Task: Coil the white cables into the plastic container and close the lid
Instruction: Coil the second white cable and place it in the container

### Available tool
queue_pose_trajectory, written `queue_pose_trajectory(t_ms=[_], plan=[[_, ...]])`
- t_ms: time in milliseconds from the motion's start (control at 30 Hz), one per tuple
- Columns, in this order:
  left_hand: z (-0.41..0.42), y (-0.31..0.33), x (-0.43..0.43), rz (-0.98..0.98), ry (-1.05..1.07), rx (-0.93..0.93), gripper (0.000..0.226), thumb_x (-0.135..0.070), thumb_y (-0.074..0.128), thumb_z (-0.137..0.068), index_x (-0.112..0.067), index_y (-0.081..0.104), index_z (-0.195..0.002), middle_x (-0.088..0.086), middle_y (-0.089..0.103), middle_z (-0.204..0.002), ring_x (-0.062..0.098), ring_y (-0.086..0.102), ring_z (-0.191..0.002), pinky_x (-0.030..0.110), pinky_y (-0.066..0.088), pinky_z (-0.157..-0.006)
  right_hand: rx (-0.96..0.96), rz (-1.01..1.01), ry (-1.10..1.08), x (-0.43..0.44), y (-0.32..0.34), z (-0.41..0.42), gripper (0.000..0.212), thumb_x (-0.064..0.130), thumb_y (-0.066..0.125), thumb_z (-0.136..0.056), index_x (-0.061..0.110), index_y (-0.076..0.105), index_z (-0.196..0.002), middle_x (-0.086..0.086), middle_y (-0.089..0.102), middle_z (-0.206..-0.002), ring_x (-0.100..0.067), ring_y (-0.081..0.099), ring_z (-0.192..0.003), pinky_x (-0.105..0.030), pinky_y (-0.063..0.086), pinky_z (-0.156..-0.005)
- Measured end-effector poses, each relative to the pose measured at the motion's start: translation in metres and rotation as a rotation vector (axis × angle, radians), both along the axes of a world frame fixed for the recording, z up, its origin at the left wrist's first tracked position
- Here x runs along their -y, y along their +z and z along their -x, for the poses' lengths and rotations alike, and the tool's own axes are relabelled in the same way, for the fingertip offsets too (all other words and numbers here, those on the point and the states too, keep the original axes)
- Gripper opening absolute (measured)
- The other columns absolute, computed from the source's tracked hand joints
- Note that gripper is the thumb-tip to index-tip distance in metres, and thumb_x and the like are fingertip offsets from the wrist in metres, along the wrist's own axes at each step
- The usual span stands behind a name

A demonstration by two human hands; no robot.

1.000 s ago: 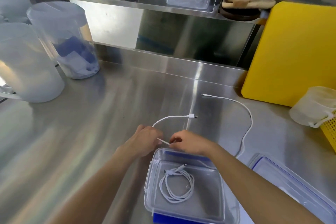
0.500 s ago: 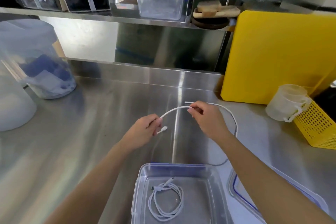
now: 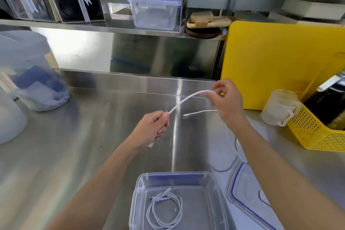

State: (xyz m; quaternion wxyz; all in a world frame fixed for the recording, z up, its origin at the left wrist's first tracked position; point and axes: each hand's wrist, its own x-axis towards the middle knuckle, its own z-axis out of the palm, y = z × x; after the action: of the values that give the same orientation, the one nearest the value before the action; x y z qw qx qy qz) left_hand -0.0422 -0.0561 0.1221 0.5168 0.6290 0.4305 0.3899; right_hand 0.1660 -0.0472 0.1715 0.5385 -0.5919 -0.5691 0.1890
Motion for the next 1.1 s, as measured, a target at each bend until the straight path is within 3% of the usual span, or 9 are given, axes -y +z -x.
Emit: queue_pose_trajectory(t_ms=[133,333,433,533,667,767,867,933,1100], plan=[[0.003,0.007,0.004,0.105,0.064,0.235,0.037,-0.024,0.037,-0.099,-0.013,0.042,-0.064,-0.013,0.027,-0.042,0.004,0.018,-0.036,0.014,0.015,-0.037,-0.037,0.034,0.095,-0.004,0.014,-0.019,0.035,0.013,0.075,-0.073,0.029,0.045,-0.079,-0.003,0.054,-0.077,-0.016,0.052,-0.058,-0.018,0.042,-0.046],[0.019,0.027,-0.004,0.205,0.252,0.716,0.039,-0.029,0.033,-0.1,-0.015,0.042,-0.065,-0.011,0.028,-0.041,0.003,0.019,-0.032,0.018,0.013,-0.033,-0.023,0.201,0.236,0.01,-0.014,-0.029,0.025,0.001,0.068,-0.078,0.019,0.051,-0.079,-0.011,0.057,-0.084,-0.015,0.052,-0.047,-0.018,0.038,-0.037],[0.022,0.035,-0.006,0.237,0.322,0.889,0.039,-0.031,0.033,-0.1,-0.017,0.043,-0.065,-0.011,0.028,-0.039,0.003,0.02,-0.03,0.016,0.016,-0.029,0.186,0.283,0.295,0.016,-0.022,-0.023,0.023,0.007,0.066,-0.082,0.026,0.053,-0.079,0.003,0.057,-0.082,-0.009,0.051,-0.055,-0.018,0.041,-0.049],[0.034,0.044,-0.012,0.248,0.373,1.055,0.038,-0.034,0.034,-0.099,-0.018,0.045,-0.066,-0.01,0.029,-0.036,0.005,0.023,-0.027,0.015,0.017,-0.028,0.471,0.131,0.212,0.021,-0.027,-0.022,0.013,0.01,0.062,-0.085,0.021,0.061,-0.092,0.01,0.057,-0.084,-0.003,0.05,-0.065,-0.011,0.036,-0.061],[0.038,0.048,-0.005,0.255,0.361,1.033,0.037,-0.033,0.036,-0.098,-0.017,0.048,-0.067,-0.01,0.031,-0.039,0.005,0.025,-0.029,0.015,0.019,-0.028,0.6,-0.207,0.03,0.024,-0.021,-0.022,0.017,0.008,0.061,-0.085,0.007,0.065,-0.102,-0.007,0.07,-0.092,-0.008,0.055,-0.072,-0.002,0.034,-0.056],[0.031,0.049,0.003,0.247,0.326,0.974,0.036,-0.031,0.037,-0.099,-0.016,0.048,-0.068,-0.009,0.033,-0.042,0.005,0.026,-0.032,0.015,0.024,-0.03,0.77,-0.32,-0.008,0.023,-0.012,-0.017,0.017,0.014,0.053,-0.087,0.007,0.067,-0.09,-0.008,0.071,-0.079,-0.018,0.059,-0.059,-0.02,0.039,-0.042],[0.021,0.048,0.009,0.099,0.365,0.698,0.036,-0.024,0.037,-0.099,-0.011,0.05,-0.068,-0.004,0.038,-0.05,0.007,0.033,-0.038,0.017,0.033,-0.035,1.013,-0.088,-0.008,0.026,-0.003,-0.01,0.014,0.009,0.05,-0.091,0.013,0.063,-0.091,-0.004,0.068,-0.084,-0.025,0.059,-0.065,-0.023,0.024,-0.042],[0.014,0.048,0.012,-0.025,0.389,0.491,0.036,-0.017,0.039,-0.099,-0.007,0.054,-0.068,-0.001,0.046,-0.05,0.01,0.046,-0.042,0.023,0.048,-0.041,1.124,0.078,0.123,0.031,0.001,-0.002,0.016,0.013,0.044,-0.094,0.019,0.057,-0.102,0.002,0.063,-0.1,-0.021,0.058,-0.083,-0.027,0.029,-0.053],[-0.001,0.05,0.029,0.011,0.228,0.283,0.033,-0.015,0.039,-0.099,-0.001,0.057,-0.075,0.003,0.065,-0.051,0.021,0.067,-0.055,0.033,0.06,-0.061,0.973,0.214,0.417,0.054,0.025,0.032,0.014,0.026,0.042,-0.096,0.021,0.054,-0.101,0.002,0.062,-0.105,-0.018,0.056,-0.092,-0.032,0.045,-0.076]])
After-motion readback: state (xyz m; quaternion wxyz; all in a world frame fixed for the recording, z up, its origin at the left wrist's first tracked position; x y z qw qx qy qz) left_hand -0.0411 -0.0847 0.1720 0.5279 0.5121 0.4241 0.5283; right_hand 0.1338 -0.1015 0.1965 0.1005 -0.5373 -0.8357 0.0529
